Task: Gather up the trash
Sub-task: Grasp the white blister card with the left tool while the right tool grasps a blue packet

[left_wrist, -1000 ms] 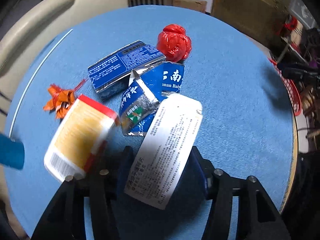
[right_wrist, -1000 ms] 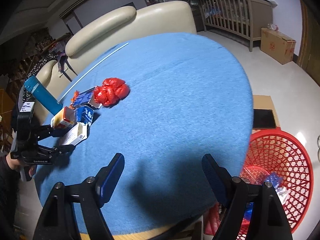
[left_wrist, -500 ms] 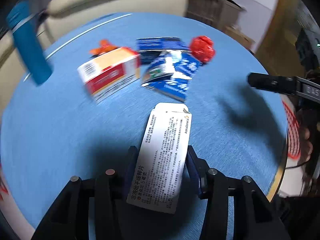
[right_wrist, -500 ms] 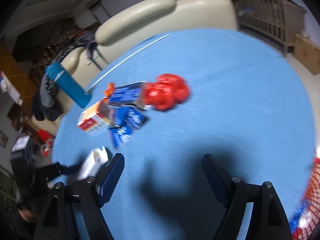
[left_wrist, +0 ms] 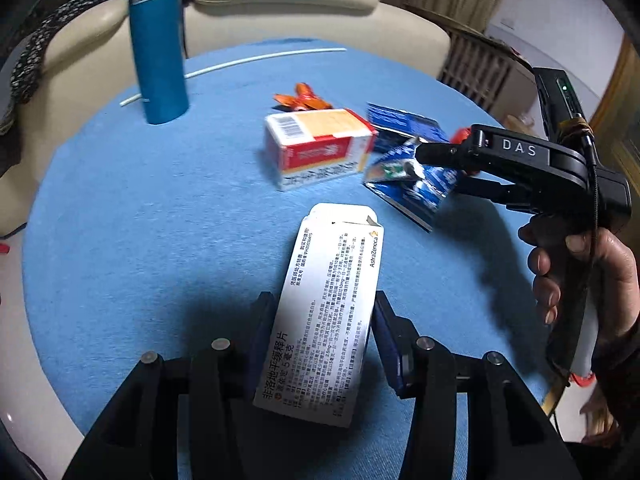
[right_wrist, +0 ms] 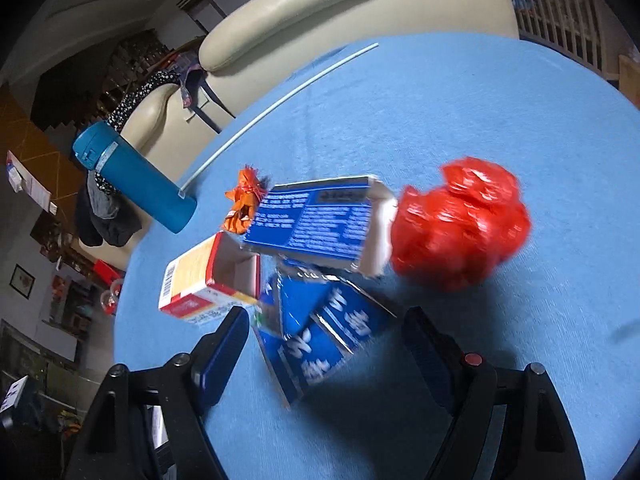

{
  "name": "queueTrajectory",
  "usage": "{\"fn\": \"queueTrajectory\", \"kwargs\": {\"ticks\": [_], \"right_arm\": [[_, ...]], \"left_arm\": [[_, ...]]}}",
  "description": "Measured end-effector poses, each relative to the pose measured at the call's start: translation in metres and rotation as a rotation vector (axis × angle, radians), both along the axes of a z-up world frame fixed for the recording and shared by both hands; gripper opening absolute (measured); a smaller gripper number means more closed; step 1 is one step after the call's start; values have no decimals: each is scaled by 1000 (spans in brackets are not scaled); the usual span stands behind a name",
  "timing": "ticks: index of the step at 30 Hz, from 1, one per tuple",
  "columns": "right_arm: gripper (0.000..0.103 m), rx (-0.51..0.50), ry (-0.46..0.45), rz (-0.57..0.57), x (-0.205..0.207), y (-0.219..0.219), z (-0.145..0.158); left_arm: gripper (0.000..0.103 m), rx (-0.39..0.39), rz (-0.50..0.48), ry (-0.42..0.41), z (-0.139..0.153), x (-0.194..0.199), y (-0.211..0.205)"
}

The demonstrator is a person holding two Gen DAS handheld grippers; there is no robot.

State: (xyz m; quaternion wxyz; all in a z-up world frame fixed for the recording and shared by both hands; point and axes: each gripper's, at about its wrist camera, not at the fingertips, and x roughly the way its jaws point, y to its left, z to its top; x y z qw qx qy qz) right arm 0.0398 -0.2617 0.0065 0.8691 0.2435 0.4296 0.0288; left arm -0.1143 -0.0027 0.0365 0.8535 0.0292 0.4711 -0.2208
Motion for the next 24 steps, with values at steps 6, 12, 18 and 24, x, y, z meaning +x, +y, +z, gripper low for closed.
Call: {"fn": "queueTrajectory", "kwargs": {"ticks": [6, 12, 18, 24], "right_arm": [[70, -46, -2, 15, 15, 15, -1], [35, -64, -32, 75, 23, 33, 5], [9, -31, -49, 129, 20, 42, 10], [3, -2, -76, 131, 2, 40, 18]], "left_arm": [[50, -8, 23, -6, 0, 5, 0], [50, -8, 34, -11, 3, 3, 4], [50, -7, 51, -25, 7, 1, 7], [50, -6, 60, -44, 13, -2, 7]]}}
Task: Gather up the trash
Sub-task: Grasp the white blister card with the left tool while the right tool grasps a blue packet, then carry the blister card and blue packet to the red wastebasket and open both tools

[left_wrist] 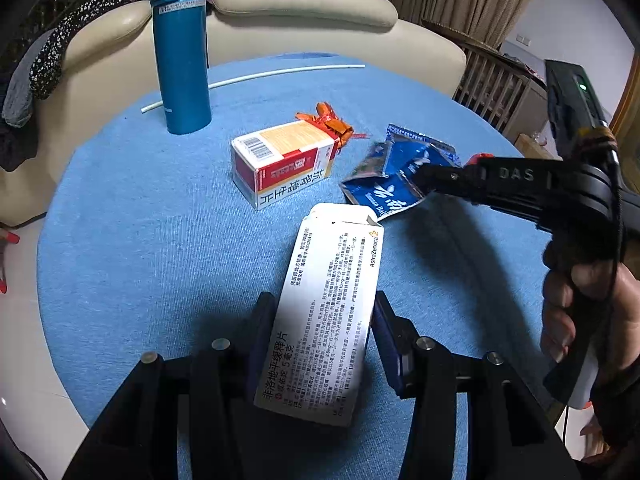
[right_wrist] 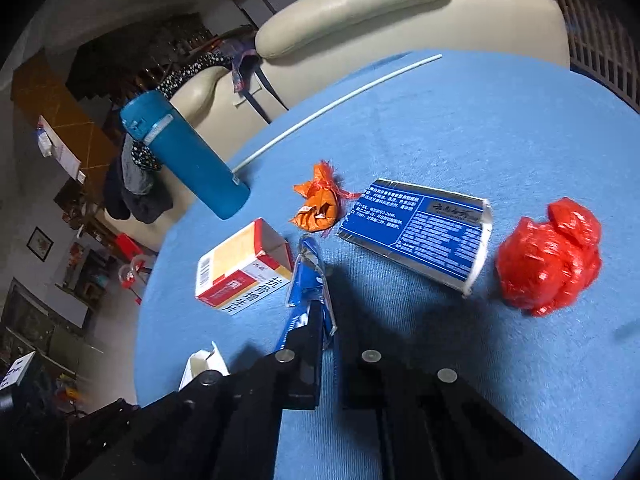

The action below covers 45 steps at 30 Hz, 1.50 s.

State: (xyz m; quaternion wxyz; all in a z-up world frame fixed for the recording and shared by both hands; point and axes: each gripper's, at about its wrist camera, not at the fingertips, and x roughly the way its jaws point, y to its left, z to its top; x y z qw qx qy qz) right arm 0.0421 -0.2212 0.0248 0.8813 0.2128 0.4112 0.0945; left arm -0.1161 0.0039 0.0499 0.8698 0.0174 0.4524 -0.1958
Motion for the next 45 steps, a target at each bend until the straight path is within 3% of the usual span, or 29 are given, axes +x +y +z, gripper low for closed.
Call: {"fn": "queueTrajectory", "kwargs": {"ticks": [22, 45], "right_arm": [[3, 22, -90, -154, -111, -73, 41], [3, 3, -172, -447, -264, -171, 78]], "left_arm": [[50, -11, -56, -55, 20, -30, -41], [50, 9, -241, -112, 47, -73, -139]]}}
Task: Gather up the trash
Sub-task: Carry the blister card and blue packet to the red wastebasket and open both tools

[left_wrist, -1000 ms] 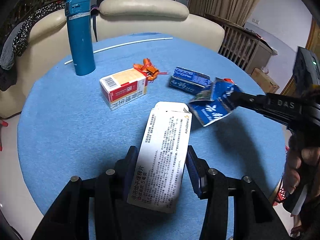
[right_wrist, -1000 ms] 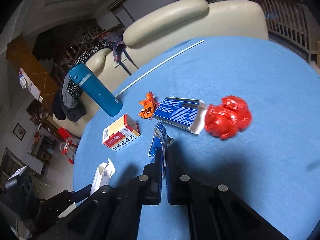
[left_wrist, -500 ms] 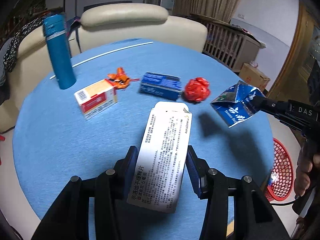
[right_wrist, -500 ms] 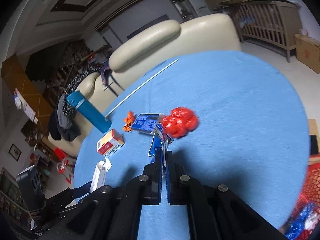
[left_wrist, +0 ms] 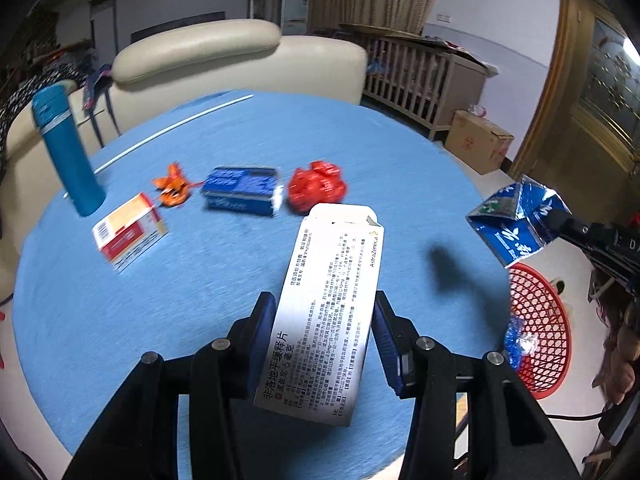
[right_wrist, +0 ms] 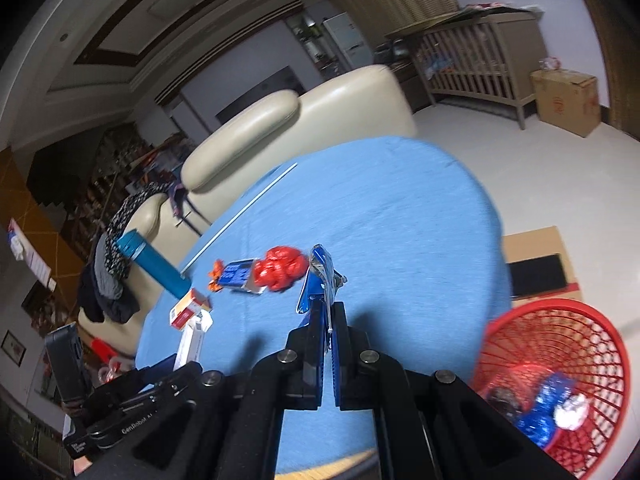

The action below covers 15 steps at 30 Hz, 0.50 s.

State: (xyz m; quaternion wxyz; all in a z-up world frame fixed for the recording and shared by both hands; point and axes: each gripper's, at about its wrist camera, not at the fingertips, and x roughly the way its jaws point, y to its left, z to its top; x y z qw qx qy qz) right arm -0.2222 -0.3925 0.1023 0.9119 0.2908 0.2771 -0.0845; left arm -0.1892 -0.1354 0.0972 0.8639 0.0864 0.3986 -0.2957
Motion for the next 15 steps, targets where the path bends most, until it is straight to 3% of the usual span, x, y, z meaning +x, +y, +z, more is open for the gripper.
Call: {"fn": "queueTrajectory", "kwargs": {"ticks": [15], "right_arm": [[3, -2, -8, -194, -85, -57, 2]], "left_arm": [[50, 1, -177, -20, 11, -34, -76]]}}
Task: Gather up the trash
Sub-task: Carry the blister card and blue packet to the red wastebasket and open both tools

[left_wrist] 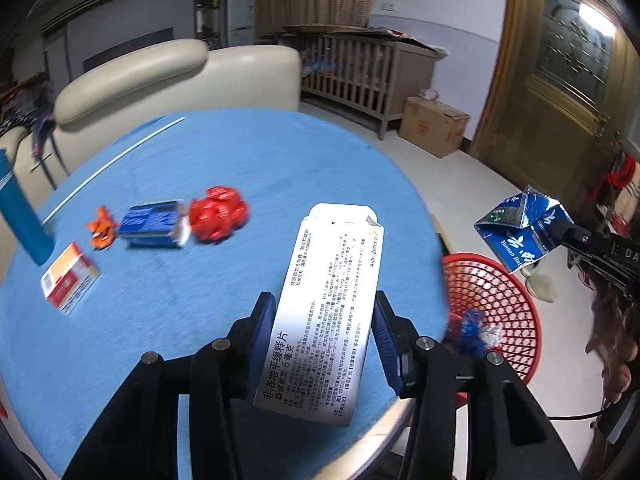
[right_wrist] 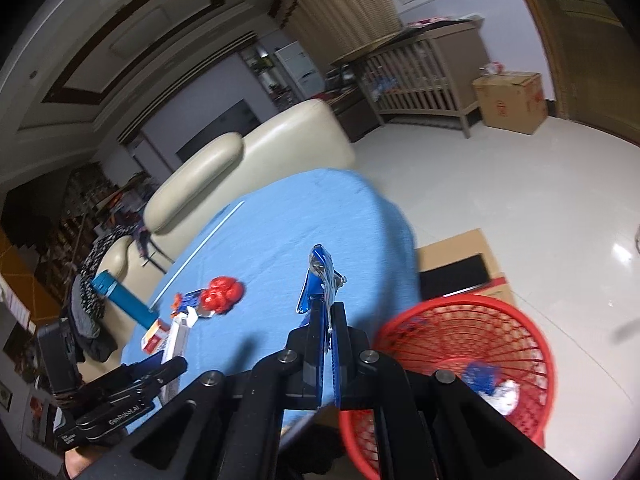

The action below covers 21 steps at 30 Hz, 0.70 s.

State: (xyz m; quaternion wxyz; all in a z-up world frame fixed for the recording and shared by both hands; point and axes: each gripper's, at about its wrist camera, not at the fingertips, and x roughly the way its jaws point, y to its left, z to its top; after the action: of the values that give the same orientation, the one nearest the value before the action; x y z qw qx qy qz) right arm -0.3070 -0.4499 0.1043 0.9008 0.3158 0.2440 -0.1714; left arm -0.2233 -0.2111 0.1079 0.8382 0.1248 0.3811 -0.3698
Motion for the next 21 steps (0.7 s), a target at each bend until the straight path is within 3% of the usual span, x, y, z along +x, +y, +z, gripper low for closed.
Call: {"fn": "queueTrajectory", "kwargs": {"ticks": [11, 21], "right_arm": [[3, 28, 59, -116, -48, -40, -27], [3, 76, 122, -165, -68, -59, -57]], "left_arm": [[50, 9, -152, -7, 4, -35, -58], [50, 65, -293, 11, -15, -68, -110]]}}
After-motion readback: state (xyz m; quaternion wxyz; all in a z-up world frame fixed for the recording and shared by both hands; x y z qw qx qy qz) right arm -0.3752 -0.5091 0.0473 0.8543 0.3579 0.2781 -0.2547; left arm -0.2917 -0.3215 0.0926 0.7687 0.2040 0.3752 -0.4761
